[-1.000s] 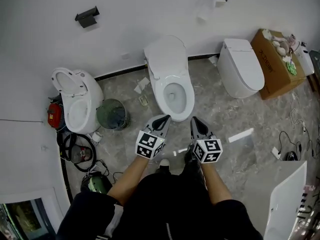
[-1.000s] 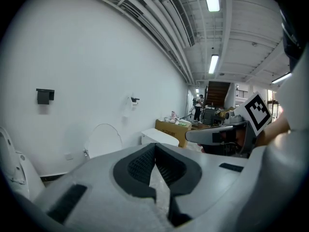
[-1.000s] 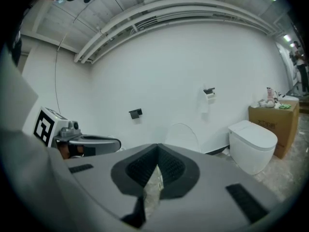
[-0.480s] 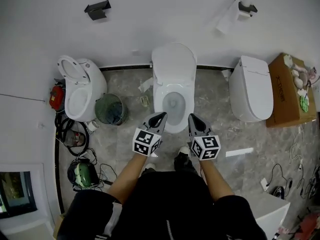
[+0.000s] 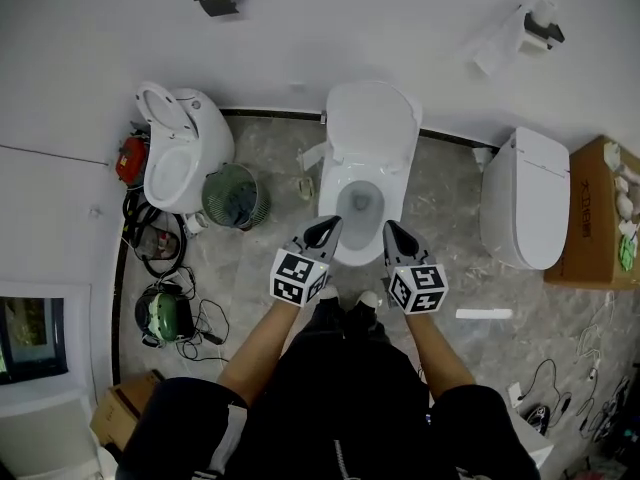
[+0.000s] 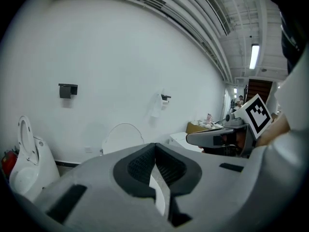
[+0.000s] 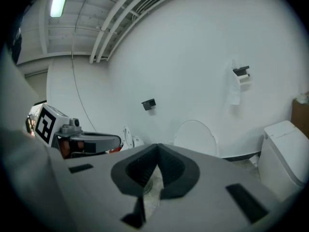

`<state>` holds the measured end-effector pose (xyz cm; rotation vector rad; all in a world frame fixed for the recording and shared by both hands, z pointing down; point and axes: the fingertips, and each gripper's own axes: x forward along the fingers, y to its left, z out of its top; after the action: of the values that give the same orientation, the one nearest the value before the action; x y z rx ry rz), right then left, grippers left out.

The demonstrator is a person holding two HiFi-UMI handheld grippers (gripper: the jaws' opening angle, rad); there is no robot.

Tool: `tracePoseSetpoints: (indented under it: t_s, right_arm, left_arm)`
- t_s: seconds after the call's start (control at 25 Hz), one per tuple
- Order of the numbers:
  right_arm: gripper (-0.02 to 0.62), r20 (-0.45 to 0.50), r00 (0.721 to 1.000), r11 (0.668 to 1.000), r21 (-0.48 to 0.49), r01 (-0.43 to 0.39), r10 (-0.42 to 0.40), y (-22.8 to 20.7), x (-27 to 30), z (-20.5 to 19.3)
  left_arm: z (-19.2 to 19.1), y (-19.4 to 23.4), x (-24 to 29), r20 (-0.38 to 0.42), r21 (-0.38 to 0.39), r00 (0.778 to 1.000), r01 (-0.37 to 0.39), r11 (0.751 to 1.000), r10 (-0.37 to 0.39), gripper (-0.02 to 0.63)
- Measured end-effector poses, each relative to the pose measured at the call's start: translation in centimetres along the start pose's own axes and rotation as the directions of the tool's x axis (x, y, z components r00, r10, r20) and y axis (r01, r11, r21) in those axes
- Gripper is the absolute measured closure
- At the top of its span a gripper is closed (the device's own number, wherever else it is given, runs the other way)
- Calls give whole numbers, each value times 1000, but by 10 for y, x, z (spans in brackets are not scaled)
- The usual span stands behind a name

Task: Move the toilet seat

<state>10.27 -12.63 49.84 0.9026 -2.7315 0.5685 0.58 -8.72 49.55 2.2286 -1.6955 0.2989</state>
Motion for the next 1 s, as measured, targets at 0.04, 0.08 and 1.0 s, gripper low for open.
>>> tracePoseSetpoints:
  t_s: [0.04, 0.08, 1.0]
  right_arm:
    - [591, -1, 1000, 1000, 3, -1, 1, 0, 4, -1]
    - [591, -1, 1000, 1000, 5, -1, 1, 1, 8, -1]
    - [591, -193, 979, 985, 142, 97, -68, -52, 70, -148]
  left_arm:
    - [0, 4, 1, 0, -2, 1000, -3, 1000, 3, 603]
    - [-1, 8, 2, 0, -3, 1000, -4, 1000, 4, 603]
    - [-171, 54, 69, -189, -196, 981, 5, 981, -43, 603]
